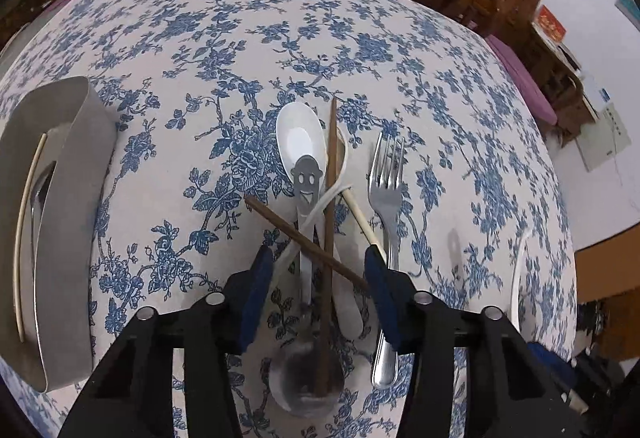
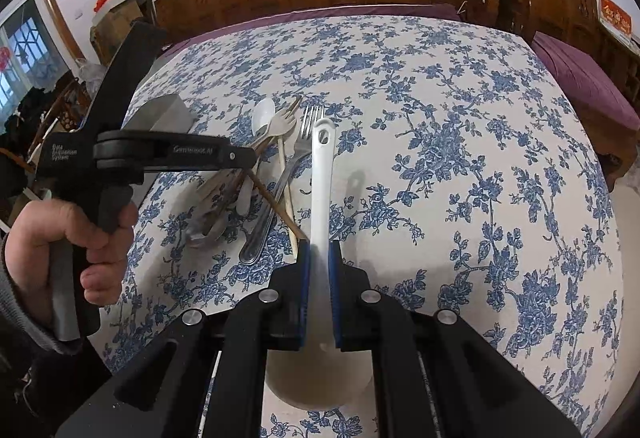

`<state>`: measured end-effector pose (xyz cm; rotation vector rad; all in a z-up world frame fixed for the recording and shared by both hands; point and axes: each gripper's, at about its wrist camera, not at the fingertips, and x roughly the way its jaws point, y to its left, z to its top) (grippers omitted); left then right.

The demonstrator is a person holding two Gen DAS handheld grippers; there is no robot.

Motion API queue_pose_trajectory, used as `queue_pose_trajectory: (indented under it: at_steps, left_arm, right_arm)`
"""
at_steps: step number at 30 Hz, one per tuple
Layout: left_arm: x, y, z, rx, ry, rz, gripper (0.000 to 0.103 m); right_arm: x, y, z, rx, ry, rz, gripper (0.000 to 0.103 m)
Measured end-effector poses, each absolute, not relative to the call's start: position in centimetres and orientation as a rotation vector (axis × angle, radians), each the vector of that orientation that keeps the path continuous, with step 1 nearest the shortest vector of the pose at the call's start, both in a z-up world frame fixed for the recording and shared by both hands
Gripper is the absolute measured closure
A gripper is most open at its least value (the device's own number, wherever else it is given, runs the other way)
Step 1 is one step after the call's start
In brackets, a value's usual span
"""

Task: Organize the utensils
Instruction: 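Grasp a metal spoon handle from the pile with the left tool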

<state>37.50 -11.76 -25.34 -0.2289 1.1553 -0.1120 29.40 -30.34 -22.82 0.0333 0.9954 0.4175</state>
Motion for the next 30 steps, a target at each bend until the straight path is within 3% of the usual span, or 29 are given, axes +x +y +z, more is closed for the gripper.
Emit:
queue_pose_trajectory:
  at_steps: [6, 10, 24, 30]
  left_arm:
    - [37.6, -11.5, -25.4, -0.234, 1.169, -0.099, 0.093]
    - [37.4, -11.5, -25.3, -0.242, 1.181, -0.112, 0.103]
    - [37.1, -11.3, -24.0, -0.237, 1.152, -0.118, 0.103]
    - [36.6, -11.1, -24.0, -0.102, 1.145, -0.11, 0.086]
  right_arm:
    - [29.5, -30.4, -22.8, 0.041, 0.999, 0.42, 0.092]
    - [29.4, -30.2, -22.7, 0.035, 0.997, 0.423, 0.092]
    - [29.3, -30.1, -22.5, 0.034, 0.993, 0.425, 0.092]
    - [29.3, -30.2, -22.5, 0.034, 0.991, 0.423, 0.092]
